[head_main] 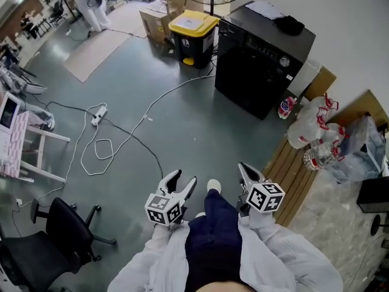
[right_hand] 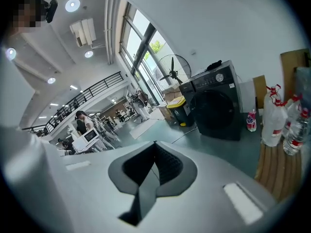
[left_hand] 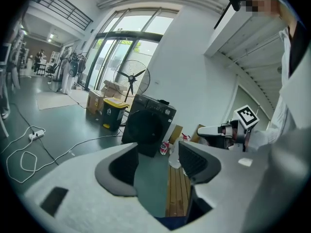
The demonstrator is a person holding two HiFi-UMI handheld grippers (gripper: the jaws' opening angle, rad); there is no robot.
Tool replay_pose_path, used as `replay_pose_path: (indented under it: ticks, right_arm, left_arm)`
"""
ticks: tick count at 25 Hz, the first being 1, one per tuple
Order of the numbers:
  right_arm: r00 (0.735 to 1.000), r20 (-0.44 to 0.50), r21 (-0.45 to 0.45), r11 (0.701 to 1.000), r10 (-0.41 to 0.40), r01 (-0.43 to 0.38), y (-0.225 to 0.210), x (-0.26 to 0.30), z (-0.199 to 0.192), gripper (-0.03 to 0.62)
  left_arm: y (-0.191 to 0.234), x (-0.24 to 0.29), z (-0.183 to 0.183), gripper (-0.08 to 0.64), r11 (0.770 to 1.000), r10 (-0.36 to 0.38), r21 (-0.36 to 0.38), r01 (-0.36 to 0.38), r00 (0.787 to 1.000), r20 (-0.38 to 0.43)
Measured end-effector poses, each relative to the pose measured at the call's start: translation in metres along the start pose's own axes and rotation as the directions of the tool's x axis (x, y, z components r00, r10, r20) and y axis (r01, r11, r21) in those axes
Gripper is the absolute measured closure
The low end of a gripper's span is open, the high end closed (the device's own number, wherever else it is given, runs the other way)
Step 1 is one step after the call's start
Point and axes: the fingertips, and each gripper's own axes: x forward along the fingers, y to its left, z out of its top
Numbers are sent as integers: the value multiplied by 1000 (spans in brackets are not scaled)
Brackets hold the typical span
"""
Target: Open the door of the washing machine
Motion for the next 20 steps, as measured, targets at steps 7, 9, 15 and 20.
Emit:
replay_pose_path:
  ticks: [7, 9, 15, 20]
  right_arm:
    - [999, 14, -24, 999, 30, -29, -32, 50, 59, 586]
    - [999, 19, -22, 999, 37, -37, -40, 62, 72, 586]
    - [998, 7, -40, 997, 65, -64, -56, 91, 90, 586]
    - [996, -18, -21, 996, 88, -89, -58, 106, 92, 586]
  left_arm:
    - [18, 67, 46, 308, 1000, 5, 12, -6, 1000, 27]
    - [22, 82, 57, 308, 1000, 9, 18, -9, 999, 31]
    - [41, 109, 70, 308, 999, 44, 13, -45, 997, 57]
    - [47, 119, 75, 308, 998, 64, 17, -65, 997, 46]
